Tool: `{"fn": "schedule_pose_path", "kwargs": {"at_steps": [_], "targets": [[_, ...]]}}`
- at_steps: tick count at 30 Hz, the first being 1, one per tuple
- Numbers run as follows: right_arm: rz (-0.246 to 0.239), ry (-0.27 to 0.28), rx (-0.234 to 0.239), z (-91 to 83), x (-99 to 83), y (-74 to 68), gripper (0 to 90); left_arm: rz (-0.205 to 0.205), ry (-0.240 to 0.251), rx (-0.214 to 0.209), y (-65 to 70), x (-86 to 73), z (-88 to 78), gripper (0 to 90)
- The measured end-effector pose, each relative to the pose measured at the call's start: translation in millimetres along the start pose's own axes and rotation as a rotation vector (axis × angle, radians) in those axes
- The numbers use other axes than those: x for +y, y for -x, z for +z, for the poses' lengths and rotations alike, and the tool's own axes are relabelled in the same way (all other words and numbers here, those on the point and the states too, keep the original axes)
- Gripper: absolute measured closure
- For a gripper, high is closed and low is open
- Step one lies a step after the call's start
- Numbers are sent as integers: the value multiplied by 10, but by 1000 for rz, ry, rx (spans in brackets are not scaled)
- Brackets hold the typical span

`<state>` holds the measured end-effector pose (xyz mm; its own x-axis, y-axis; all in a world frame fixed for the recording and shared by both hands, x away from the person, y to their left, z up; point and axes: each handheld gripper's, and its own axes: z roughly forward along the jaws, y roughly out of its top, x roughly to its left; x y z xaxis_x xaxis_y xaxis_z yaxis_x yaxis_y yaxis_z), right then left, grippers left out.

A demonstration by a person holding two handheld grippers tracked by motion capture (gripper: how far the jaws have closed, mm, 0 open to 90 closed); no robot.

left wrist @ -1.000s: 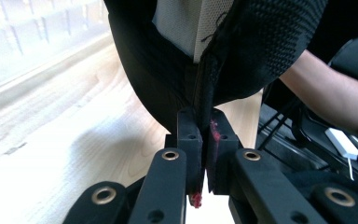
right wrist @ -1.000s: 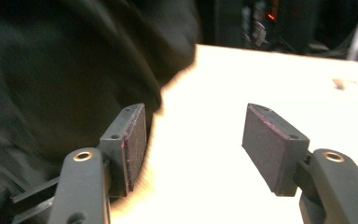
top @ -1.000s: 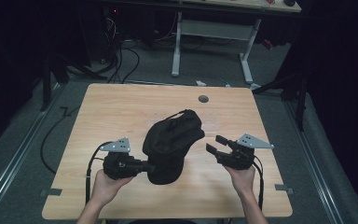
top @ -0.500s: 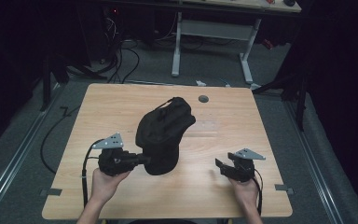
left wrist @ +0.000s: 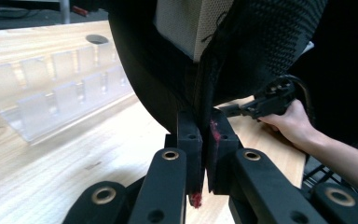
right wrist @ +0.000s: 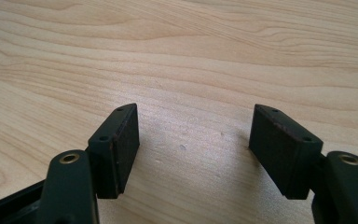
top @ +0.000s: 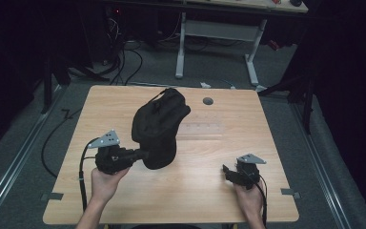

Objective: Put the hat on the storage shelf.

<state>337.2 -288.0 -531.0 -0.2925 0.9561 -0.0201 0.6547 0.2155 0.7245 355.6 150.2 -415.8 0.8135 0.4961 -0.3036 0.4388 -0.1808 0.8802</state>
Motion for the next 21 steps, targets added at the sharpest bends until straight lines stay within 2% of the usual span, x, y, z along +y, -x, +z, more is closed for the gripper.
{"fn": "schedule_pose_path", "kwargs": {"at_steps": [2,7,14,21], "targets": [[3,0,1,0,0,1,330,1,1,7,-10,8,-9,861],[-1,-1,5,0,0,0,325,6,23,54,-75,84,-56,861],[2,-1,12,0,0,2,317,-10,72,65,-178,215,-108,861],[6,-2,18,-3,0,8,316,-2,70,111,-266,344,-119,861]]}}
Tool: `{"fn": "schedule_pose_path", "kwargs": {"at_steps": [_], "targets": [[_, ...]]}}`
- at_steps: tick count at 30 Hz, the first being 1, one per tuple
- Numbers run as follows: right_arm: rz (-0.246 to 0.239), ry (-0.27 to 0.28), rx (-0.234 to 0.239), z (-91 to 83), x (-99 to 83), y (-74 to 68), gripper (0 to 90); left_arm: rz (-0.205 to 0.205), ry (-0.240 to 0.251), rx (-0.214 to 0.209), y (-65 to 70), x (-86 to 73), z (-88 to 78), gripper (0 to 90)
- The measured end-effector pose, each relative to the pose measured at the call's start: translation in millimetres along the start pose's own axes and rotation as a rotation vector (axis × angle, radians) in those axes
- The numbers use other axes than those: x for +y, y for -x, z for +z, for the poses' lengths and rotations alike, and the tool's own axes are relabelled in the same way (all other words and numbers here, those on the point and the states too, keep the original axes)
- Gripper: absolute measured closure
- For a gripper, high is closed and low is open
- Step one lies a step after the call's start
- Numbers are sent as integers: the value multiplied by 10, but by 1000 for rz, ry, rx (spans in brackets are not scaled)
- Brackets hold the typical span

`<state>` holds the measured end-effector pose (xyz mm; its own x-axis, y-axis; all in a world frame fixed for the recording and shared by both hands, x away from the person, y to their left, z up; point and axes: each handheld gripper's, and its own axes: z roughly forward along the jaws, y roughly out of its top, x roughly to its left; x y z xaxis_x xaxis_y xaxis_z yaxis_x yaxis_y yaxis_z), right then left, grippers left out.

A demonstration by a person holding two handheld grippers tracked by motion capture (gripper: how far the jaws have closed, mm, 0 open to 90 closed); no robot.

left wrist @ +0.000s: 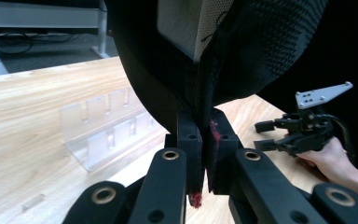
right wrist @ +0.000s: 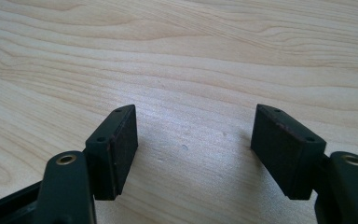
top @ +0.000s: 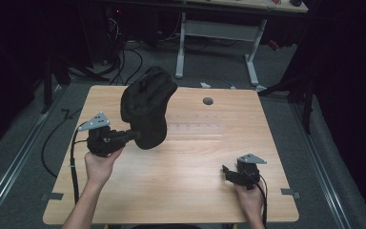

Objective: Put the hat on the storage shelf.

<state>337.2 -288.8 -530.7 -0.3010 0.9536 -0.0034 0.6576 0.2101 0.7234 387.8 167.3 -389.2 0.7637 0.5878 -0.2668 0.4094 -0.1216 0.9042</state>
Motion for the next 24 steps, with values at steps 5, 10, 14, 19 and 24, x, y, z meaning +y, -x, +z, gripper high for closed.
{"fn": "schedule_pose_path", "kwargs": {"at_steps": [5,10,14,19,24], "targets": [[-5,-1,-5,2,0,-5,315,1,15,36,-57,70,-6,861],[-9,0,-6,2,1,-2,315,11,15,79,-117,139,31,861],[-7,-1,-5,2,0,-5,314,19,11,108,-162,179,90,861],[-10,0,-6,3,1,-3,314,20,10,132,-205,204,159,861],[-11,0,-6,3,1,-5,314,26,5,156,-253,233,250,861]]}}
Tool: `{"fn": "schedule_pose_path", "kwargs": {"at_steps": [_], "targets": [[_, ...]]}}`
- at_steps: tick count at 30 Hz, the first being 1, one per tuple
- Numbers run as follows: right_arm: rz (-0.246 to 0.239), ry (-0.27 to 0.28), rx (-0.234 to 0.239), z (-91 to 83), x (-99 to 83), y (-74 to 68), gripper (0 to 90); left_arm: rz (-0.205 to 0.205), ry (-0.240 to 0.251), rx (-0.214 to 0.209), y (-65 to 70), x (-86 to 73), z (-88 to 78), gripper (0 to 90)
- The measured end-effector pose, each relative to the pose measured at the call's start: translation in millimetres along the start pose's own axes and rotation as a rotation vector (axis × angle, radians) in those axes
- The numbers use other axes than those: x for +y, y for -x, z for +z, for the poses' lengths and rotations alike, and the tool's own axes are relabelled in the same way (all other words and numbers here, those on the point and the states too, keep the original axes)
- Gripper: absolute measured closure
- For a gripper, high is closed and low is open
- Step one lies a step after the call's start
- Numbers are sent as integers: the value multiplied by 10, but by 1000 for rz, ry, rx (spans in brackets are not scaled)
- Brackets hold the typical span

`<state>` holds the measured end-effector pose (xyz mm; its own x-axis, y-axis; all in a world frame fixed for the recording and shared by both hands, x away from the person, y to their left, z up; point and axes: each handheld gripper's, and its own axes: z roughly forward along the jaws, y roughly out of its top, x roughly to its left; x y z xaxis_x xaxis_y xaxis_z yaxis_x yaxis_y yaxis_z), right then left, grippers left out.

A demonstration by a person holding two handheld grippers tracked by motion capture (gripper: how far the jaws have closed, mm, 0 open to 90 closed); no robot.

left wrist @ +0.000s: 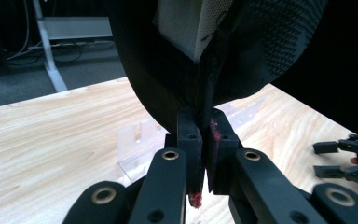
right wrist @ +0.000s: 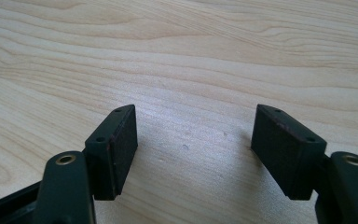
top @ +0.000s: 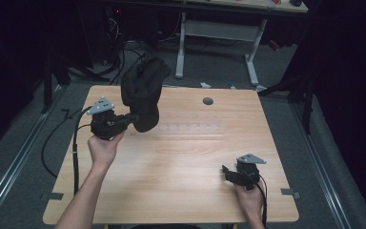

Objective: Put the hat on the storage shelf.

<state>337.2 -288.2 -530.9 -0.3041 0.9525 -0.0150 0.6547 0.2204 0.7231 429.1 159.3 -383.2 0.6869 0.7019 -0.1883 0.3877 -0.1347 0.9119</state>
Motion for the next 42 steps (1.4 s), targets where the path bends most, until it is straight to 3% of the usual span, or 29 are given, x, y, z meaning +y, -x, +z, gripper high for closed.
{"fn": "schedule_pose_path", "kwargs": {"at_steps": [7,17,37,42], "targets": [[-1,1,0,1,-1,0,314,-1,-11,45,-50,-14,159,861],[-2,1,0,0,-2,-2,314,8,-34,68,-71,-58,304,861],[-1,0,-1,-1,-2,-8,314,-3,-83,86,-84,-193,510,860],[-2,1,-1,-1,-2,-7,314,-22,-100,81,-101,-265,550,859]]}}
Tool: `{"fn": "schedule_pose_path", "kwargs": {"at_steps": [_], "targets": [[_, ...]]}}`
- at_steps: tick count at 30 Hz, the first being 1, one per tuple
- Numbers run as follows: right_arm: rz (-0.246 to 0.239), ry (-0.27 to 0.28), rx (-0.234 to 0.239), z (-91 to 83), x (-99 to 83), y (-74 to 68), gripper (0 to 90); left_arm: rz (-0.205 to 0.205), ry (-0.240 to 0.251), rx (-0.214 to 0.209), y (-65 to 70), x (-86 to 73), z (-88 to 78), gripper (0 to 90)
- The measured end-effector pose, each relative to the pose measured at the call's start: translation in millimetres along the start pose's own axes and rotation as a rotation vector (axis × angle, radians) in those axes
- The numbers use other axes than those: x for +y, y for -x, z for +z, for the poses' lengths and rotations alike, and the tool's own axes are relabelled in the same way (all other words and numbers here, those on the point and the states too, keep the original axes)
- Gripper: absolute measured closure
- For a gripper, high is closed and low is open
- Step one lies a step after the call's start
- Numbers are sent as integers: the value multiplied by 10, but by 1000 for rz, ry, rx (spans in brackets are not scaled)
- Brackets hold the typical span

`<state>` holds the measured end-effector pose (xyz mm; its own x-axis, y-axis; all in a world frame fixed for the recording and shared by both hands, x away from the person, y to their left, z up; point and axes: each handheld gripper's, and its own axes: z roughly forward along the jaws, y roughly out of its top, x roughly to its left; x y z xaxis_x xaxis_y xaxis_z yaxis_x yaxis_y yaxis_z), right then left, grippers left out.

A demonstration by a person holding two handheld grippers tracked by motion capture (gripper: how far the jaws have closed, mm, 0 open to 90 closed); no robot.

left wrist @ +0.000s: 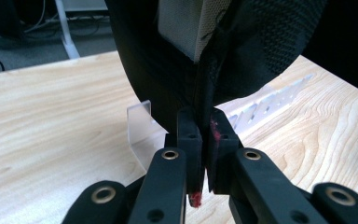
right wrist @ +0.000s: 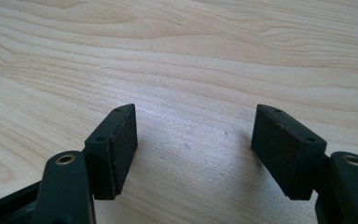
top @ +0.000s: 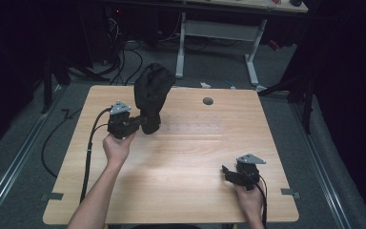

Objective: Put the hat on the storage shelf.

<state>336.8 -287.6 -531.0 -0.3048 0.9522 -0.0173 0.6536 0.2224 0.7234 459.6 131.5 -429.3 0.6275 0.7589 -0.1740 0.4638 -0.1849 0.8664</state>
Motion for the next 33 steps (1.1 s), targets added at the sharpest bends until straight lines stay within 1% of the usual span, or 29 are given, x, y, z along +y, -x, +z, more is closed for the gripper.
{"fn": "schedule_pose_path", "kwargs": {"at_steps": [1,4,9,15,19,28,30,33], "targets": [[1,0,0,1,-1,-2,314,-4,-7,0,-5,-14,7,859],[1,0,0,0,-1,-3,314,-18,-1,-8,-6,-47,13,856],[0,0,-1,0,-1,-3,314,-21,2,-13,-1,-75,11,852],[0,0,-1,0,-1,-3,314,-29,-9,-14,-12,-104,-8,847],[0,0,0,0,-1,-4,314,-33,-7,-13,-11,-114,-27,827],[1,0,0,0,-1,-4,313,-34,-20,-13,11,-114,-35,742],[-1,0,0,0,-1,-3,313,-31,-26,-15,18,-115,-34,708],[0,0,0,0,-1,-4,314,-23,-26,3,39,-108,-45,605]]}}
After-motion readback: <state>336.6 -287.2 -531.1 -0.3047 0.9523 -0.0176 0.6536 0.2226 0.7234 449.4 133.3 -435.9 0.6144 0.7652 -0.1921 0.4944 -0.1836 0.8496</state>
